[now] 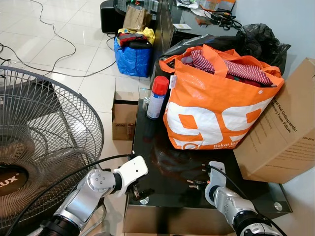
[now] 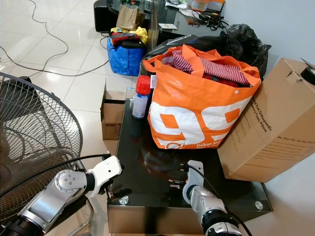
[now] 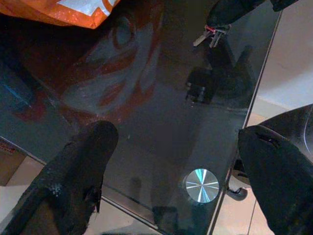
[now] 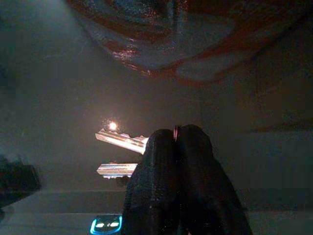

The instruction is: Hang keys on a hook

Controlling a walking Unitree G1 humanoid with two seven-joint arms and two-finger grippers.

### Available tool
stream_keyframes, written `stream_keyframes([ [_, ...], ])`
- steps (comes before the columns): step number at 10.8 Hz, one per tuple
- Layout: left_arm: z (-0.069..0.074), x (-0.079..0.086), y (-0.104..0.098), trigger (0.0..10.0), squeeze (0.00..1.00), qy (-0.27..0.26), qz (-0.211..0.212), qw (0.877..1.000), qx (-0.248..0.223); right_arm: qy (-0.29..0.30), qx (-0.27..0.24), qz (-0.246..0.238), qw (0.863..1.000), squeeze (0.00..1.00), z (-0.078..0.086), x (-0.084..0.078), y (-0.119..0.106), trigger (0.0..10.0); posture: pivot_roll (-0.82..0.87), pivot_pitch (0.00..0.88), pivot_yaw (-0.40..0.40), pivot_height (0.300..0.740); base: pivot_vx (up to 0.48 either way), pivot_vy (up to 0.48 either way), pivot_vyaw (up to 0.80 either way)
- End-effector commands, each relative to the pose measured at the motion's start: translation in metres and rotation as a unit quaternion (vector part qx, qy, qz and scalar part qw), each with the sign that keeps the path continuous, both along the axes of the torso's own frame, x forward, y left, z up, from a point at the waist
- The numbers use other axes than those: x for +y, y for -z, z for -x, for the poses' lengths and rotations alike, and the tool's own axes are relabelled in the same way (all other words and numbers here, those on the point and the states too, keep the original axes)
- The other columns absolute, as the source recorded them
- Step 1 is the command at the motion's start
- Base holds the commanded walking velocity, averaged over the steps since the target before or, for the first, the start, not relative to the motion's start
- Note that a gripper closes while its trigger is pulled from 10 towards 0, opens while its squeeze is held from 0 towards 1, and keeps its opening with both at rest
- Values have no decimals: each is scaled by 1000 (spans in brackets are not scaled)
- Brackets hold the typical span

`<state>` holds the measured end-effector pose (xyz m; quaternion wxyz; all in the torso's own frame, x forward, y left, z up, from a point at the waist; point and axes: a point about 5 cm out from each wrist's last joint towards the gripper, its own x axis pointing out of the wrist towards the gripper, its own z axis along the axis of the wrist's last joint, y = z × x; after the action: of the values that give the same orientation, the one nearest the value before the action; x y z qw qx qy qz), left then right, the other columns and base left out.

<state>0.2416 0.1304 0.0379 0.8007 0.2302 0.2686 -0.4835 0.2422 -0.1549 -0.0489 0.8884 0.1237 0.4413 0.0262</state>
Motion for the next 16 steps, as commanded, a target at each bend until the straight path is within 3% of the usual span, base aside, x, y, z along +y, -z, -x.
stream_keyframes([
  [1, -3, -4, -2, 10000, 314, 4, 2, 1000, -10, 13, 11, 4, 1000, 0, 3, -7, 2, 0, 9, 0, -178, 740, 0, 0, 0],
  [3, -10, -11, -9, 10000, 314, -17, 40, 999, -16, 6, -25, -11, 1000, 0, -8, -13, -11, 0, 1, 0, -166, 740, 0, 0, 0],
  [6, -27, -16, -28, 10000, 314, -51, 107, 992, -36, 25, -119, -69, 990, 0, -26, -13, -46, 0, -22, 0, -110, 740, 0, 0, 0],
  [7, -35, -17, -36, 10000, 318, -68, 128, 987, -66, 16, -179, -73, 981, 0, -30, -13, -69, 0, -45, 0, -75, 740, 0, 0, 0],
  [8, -43, -15, -43, 10000, 314, -94, 141, 981, -92, 4, -202, -53, 978, 0, -30, -14, -80, 0, -58, 0, -48, 740, 0, 0, 0],
  [9, -57, -7, -61, 10000, 318, -152, 155, 963, -160, 20, -253, -47, 966, 0, -25, -19, -111, 0, -73, 0, -12, 740, 0, 0, 0],
  [10, -62, -5, -69, 10000, 318, -167, 161, 955, -186, 20, -280, -49, 958, 0, -23, -19, -125, 0, -77, 0, -3, 740, 0, 0, 0],
  [11, -71, -2, -85, 10000, 318, -193, 173, 937, -234, 24, -319, -33, 947, 0, -19, -24, -147, 0, -81, 0, 10, 740, 0, 0, 0],
  [12, -76, -2, -93, 10000, 314, -203, 181, 927, -257, 27, -336, -24, 941, 0, -18, -25, -158, 0, -83, 0, 12, 740, 0, 0, 0],
  [14, -80, 0, -111, 10000, 310, -209, 196, 912, -292, 46, -430, -45, 900, 0, -24, -21, -200, 0, -90, 0, 26, 740, 0, 0, 0],
  [16, -82, 0, -122, 10000, 306, -213, 209, 905, -302, 53, -453, -63, 888, 0, -27, -11, -215, 0, -85, 0, 24, 740, 0, 0, 0],
])
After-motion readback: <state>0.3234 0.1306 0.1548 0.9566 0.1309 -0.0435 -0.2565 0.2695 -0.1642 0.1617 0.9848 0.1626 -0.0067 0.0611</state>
